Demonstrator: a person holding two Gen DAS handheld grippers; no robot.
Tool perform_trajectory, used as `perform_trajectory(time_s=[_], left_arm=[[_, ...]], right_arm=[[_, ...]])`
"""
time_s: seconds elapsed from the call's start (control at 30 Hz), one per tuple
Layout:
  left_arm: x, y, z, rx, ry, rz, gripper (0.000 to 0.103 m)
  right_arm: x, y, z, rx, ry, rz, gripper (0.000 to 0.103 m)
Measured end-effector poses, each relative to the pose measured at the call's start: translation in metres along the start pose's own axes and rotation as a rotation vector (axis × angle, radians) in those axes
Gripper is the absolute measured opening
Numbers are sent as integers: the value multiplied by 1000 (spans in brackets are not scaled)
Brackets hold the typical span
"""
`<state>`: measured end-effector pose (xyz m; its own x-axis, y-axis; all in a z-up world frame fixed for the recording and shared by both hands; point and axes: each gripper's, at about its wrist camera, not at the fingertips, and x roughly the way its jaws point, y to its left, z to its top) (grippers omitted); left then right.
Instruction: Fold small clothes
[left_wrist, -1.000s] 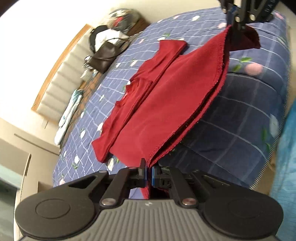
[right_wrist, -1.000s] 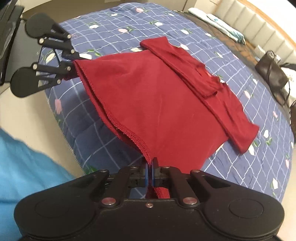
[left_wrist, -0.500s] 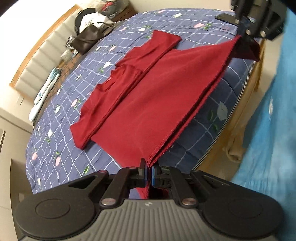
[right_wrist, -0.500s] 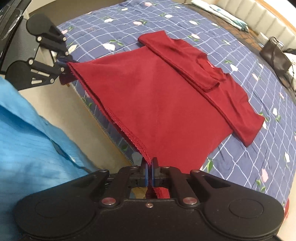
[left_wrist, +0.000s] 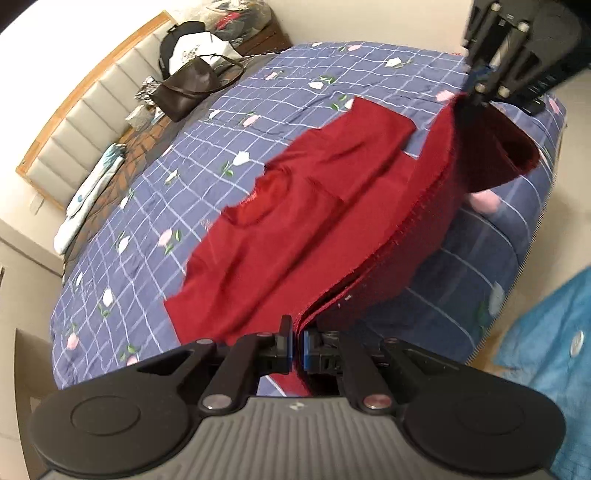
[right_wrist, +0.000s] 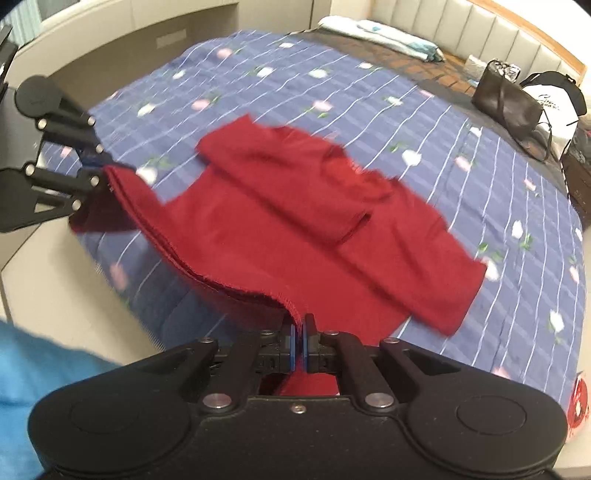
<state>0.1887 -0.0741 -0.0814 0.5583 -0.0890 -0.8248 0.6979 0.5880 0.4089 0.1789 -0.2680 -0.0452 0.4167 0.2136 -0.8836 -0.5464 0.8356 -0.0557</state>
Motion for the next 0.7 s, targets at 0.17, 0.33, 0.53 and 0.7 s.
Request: perform_trajectory(time_s=[0.17,0.33,0.53,0.7], left_arm=[[46,67,47,-43,32,-87,4],[107,138,86,-128,80,-165,4],[186,187,111,-144,130,-208,5],[243,210,115,-211,191,-252,13]], right_arm=[[32,-63,60,9,-5,22,3],[83,-121,122,-9,23,52,3],[152,-173,175,-3,82,84,3],[202,-195,191,37,141,103,3]])
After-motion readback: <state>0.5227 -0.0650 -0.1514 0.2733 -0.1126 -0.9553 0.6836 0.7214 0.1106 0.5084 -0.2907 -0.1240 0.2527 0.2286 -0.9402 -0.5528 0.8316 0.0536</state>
